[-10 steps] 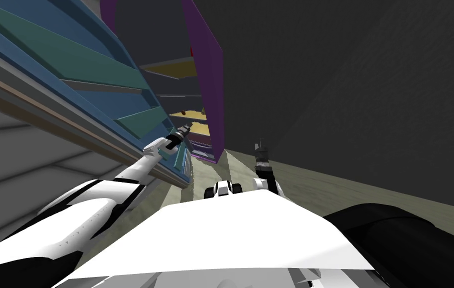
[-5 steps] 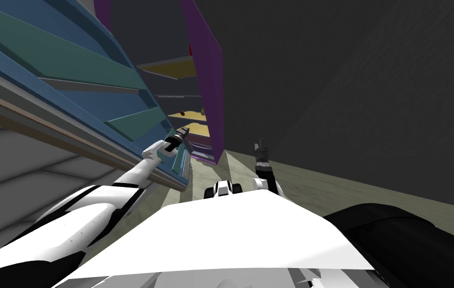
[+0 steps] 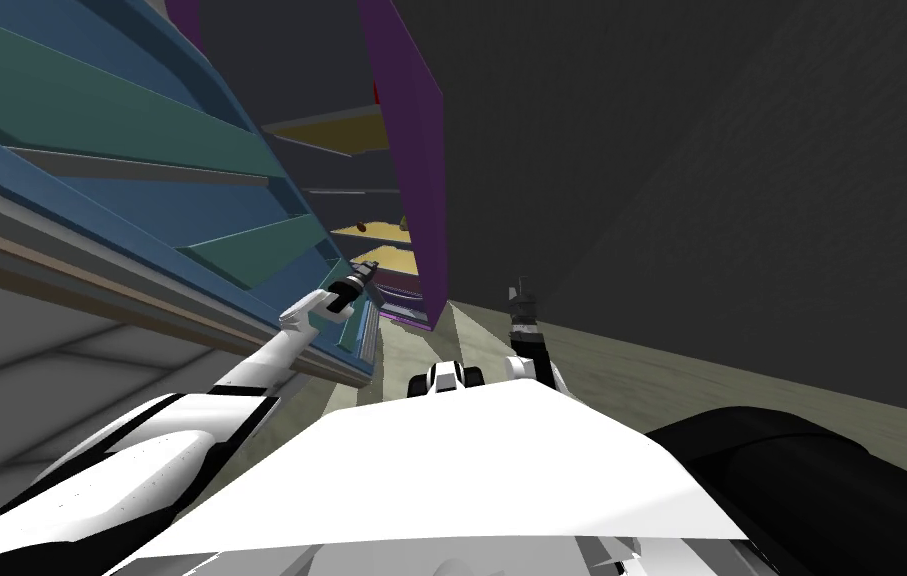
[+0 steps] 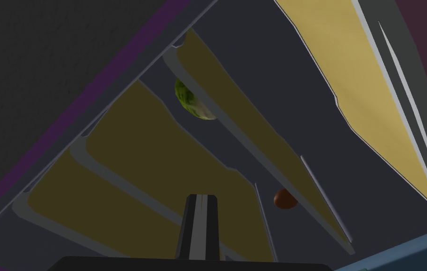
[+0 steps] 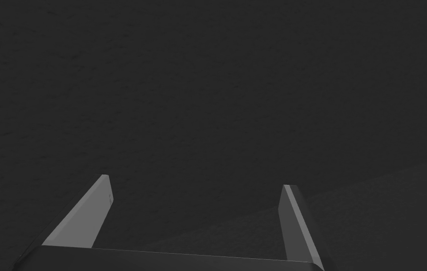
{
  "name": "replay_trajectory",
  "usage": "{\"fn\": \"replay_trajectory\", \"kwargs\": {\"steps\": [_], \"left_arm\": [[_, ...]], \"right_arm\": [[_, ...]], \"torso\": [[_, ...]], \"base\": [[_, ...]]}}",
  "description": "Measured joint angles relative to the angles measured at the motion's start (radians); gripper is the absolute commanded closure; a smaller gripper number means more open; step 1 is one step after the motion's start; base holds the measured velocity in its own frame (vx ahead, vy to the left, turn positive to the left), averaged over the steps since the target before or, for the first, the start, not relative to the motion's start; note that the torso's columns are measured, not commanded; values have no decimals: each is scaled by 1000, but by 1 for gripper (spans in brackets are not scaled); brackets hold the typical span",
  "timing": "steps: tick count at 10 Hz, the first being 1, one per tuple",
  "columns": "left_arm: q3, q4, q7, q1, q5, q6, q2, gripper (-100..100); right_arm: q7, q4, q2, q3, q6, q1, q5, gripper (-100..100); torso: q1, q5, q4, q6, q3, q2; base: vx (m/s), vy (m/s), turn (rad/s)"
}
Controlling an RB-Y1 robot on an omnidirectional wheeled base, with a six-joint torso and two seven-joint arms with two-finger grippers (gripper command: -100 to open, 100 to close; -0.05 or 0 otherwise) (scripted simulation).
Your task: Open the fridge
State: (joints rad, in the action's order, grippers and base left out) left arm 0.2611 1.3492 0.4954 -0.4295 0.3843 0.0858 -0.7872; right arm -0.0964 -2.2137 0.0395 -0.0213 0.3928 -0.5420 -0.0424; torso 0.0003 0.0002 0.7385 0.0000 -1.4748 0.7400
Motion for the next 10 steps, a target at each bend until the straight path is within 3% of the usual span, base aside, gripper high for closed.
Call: {"fn": "replay_trajectory", "kwargs": {"steps": [3,6,8,10], "left_arm": [[-41,86,-35,72,-11,-28,13,100],[-53,176,-44,152,-12,-34,14,100],[-86,239,-71,207,-28,-68,17,100],[-98,304,-78,268,-30,-68,16,100]], "right_arm": [[0,0,0,0,0,0,0,0],[0,0,0,0,0,0,0,0],[0,0,0,0,0,0,0,0],[0,0,0,0,0,0,0,0]], "torso": [[0,0,-2,0,-4,-6],[-2,-1,1,0,1,2],[1,0,-2,0,-3,-5],[-1,0,0,0,0,1]], "base": [[79,25,-35],[32,5,-23],[76,30,-17],[50,19,-30]]}}
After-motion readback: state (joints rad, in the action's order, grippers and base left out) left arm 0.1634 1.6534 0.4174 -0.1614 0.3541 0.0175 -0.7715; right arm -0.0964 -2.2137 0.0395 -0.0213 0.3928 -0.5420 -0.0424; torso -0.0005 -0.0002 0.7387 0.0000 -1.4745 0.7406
